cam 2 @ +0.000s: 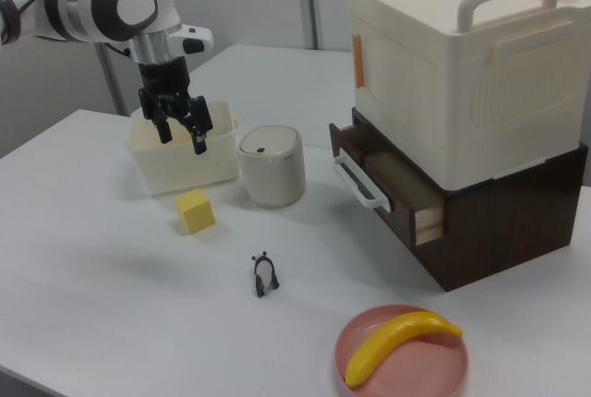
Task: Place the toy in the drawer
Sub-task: 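Move the gripper over the panda toy and lower it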
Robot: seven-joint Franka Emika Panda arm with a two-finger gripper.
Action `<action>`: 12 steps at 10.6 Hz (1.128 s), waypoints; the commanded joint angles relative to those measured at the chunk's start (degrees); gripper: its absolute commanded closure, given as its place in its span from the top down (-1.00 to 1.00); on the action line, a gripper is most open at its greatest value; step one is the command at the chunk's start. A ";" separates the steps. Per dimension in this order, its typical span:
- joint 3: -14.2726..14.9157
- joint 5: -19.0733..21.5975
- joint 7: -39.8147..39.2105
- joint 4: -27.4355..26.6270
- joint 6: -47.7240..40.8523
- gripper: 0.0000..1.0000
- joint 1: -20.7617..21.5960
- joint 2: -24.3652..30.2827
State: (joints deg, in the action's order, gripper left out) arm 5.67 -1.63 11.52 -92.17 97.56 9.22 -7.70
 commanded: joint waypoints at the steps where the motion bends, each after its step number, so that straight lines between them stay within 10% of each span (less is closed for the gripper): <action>1: 0.57 0.22 0.17 -0.12 -1.14 1.00 0.62 0.50; 7: 0.84 0.13 -2.10 -0.12 -0.97 1.00 0.09 0.32; 12: 0.84 -0.74 -28.64 -1.08 -1.06 1.00 -3.85 0.06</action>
State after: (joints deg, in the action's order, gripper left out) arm 6.18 -1.81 -9.11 -92.26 97.52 6.57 -7.78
